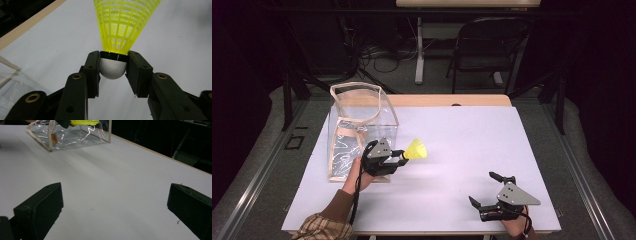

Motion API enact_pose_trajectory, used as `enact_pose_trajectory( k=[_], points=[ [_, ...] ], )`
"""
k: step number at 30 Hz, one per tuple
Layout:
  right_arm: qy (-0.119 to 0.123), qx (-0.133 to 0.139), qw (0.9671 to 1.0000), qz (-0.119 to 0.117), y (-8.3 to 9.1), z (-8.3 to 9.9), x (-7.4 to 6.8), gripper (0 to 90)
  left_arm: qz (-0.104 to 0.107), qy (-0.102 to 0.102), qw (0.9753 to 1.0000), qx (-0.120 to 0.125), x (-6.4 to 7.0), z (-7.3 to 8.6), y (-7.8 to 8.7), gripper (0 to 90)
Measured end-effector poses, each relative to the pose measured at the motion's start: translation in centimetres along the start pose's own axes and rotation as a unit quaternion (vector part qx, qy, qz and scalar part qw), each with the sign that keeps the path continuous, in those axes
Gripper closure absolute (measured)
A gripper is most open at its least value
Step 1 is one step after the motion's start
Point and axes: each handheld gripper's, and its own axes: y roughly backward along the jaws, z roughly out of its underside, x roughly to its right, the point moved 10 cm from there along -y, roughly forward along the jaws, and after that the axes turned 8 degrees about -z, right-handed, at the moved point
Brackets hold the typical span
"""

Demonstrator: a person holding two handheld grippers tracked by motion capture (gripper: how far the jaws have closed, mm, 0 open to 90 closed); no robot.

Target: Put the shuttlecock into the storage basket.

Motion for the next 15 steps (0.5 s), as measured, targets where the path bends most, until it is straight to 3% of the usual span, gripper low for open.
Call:
enact_pose_trajectory(
  k=[15],
  points=[
    [0.0, 0.0, 1.0, 0.0, -0.03, 0.02, 0.02, 0.0, -0.015, 0.014, 0.9998, 0.006, -0.82, -0.66, 0.28, 63.6]
  ],
)
